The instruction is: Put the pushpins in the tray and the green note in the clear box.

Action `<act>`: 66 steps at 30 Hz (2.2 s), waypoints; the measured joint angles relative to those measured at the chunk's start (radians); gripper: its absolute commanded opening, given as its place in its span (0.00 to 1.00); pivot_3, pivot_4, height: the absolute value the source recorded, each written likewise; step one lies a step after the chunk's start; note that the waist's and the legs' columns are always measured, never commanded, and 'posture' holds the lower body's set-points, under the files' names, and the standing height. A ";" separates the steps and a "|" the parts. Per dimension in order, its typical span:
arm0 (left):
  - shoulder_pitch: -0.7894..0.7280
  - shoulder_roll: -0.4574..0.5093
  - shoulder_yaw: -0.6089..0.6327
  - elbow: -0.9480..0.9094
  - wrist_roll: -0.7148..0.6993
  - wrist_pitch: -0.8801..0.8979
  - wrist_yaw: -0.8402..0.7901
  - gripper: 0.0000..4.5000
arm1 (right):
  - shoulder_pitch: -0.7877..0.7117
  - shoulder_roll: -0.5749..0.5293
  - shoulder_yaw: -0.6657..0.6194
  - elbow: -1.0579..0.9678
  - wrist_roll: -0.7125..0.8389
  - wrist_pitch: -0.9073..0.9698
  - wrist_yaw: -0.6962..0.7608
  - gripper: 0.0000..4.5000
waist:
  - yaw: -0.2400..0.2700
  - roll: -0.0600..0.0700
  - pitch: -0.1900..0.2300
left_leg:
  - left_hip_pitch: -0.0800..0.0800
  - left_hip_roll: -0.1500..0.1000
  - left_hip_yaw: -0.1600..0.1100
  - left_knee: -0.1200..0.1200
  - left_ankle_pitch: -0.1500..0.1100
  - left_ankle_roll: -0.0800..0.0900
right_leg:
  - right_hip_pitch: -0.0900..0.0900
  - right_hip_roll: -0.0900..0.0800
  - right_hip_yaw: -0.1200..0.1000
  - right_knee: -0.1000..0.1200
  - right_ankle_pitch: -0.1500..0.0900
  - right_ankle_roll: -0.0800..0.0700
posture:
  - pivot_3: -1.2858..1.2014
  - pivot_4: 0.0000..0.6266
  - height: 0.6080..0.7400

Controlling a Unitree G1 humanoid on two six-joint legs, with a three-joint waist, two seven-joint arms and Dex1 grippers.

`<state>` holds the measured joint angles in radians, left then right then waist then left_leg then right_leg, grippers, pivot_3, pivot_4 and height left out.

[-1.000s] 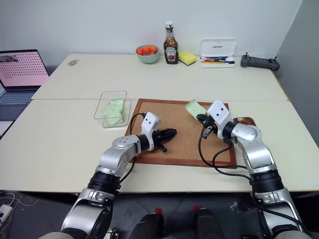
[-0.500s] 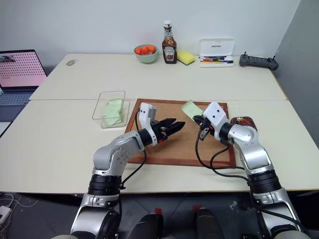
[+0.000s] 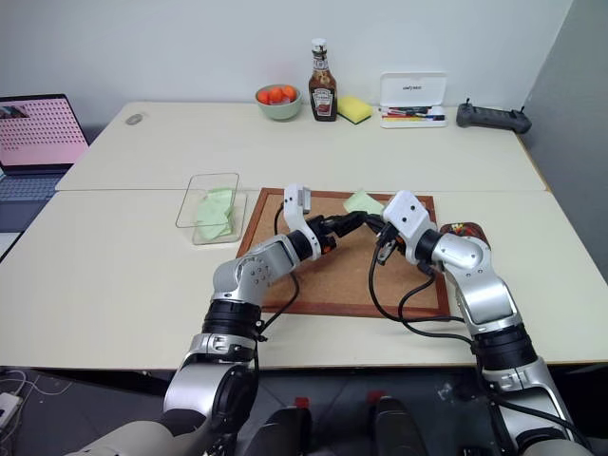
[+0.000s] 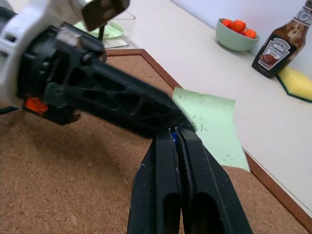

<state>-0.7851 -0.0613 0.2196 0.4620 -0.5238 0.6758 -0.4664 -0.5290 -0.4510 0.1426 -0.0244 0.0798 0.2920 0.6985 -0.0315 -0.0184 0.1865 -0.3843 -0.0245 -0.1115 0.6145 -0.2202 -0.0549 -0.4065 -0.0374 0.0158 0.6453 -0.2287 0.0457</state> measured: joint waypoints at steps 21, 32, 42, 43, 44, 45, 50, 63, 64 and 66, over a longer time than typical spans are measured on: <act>-0.052 -0.044 0.082 0.061 -0.145 0.117 -0.006 0.54 | -0.006 0.002 0.001 -0.002 0.000 0.019 0.000 0.00 | -0.001 0.000 0.000 | 0.000 0.000 0.000 0.000 0.000 0.000 | 0.000 0.000 0.001 0.000 0.000 0.000 | 0.52 0.24 1.00; -0.057 -0.043 0.085 0.086 -0.148 0.079 -0.023 0.11 | -0.006 0.003 0.002 -0.011 0.000 0.029 -0.001 0.00 | -0.001 0.000 0.000 | 0.000 0.000 0.000 0.000 0.000 0.000 | 0.000 0.000 0.001 0.000 0.000 0.000 | 0.52 0.24 1.00; -0.057 -0.029 0.077 0.096 -0.143 0.078 -0.027 0.00 | -0.006 0.017 0.002 -0.014 0.000 0.029 -0.002 0.00 | -0.001 0.000 0.000 | 0.000 0.000 0.000 0.000 0.000 0.000 | 0.000 0.000 0.001 0.000 0.000 0.000 | 0.52 0.24 1.00; -0.057 -0.028 0.076 0.096 -0.143 0.078 -0.028 0.00 | -0.006 0.018 0.002 -0.014 0.000 0.029 -0.002 0.00 | -0.001 0.000 0.000 | 0.000 0.000 0.000 0.000 0.000 0.000 | 0.000 0.000 0.001 0.000 0.000 0.000 | 0.52 0.24 1.00; -0.057 -0.027 0.075 0.096 -0.143 0.078 -0.028 0.00 | -0.006 0.019 0.001 -0.014 0.000 0.029 -0.003 0.00 | -0.001 0.000 0.000 | 0.000 0.000 0.000 0.000 0.000 0.000 | 0.000 0.000 0.001 0.000 0.000 0.000 | 0.52 0.24 1.00; -0.057 -0.025 0.072 0.096 -0.142 0.078 -0.029 0.00 | -0.006 0.022 0.001 -0.014 0.000 0.029 -0.004 0.00 | -0.001 0.000 0.000 | 0.000 0.000 0.000 0.000 0.000 0.000 | 0.000 0.000 0.001 0.000 0.000 0.000 | 0.52 0.24 1.00; -0.053 -0.020 0.055 0.093 -0.135 0.071 -0.038 0.00 | -0.006 0.036 -0.007 -0.014 0.019 0.040 -0.018 0.00 | -0.001 0.000 0.000 | 0.000 0.000 0.000 0.000 0.000 0.000 | 0.000 0.000 0.001 0.000 0.000 0.000 | 0.52 0.24 1.00; -0.043 -0.013 0.031 0.092 -0.124 0.041 -0.025 0.00 | -0.006 0.040 -0.093 -0.078 0.101 0.137 -0.065 0.00 | -0.001 0.000 0.000 | 0.000 0.000 0.000 0.000 0.000 0.000 | 0.000 0.000 0.001 0.000 0.000 0.000 | 0.52 0.24 1.00; -0.041 -0.013 0.031 0.092 -0.124 0.040 -0.025 0.00 | -0.006 0.041 -0.096 -0.084 0.102 0.140 -0.070 0.00 | -0.001 0.000 0.000 | 0.000 0.000 0.000 0.000 0.000 0.000 | 0.000 0.000 0.001 0.000 0.000 0.000 | 0.52 0.24 1.00; -0.040 -0.010 0.027 0.092 -0.120 0.037 -0.025 0.00 | -0.006 0.042 -0.109 -0.093 0.112 0.152 -0.077 0.00 | -0.001 0.000 0.000 | 0.000 0.000 0.000 0.000 0.000 0.000 | 0.000 0.000 0.001 0.000 0.000 0.000 | 0.52 0.24 1.00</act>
<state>-0.8252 -0.0717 0.2471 0.5545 -0.6436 0.7127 -0.4912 -0.5352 -0.4089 0.0341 -0.1173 0.1917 0.4444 0.6214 -0.0324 -0.0184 0.1865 -0.3840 -0.0245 -0.1110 0.6144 -0.2201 -0.0551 -0.4065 -0.0372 0.0165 0.6455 -0.2287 0.0456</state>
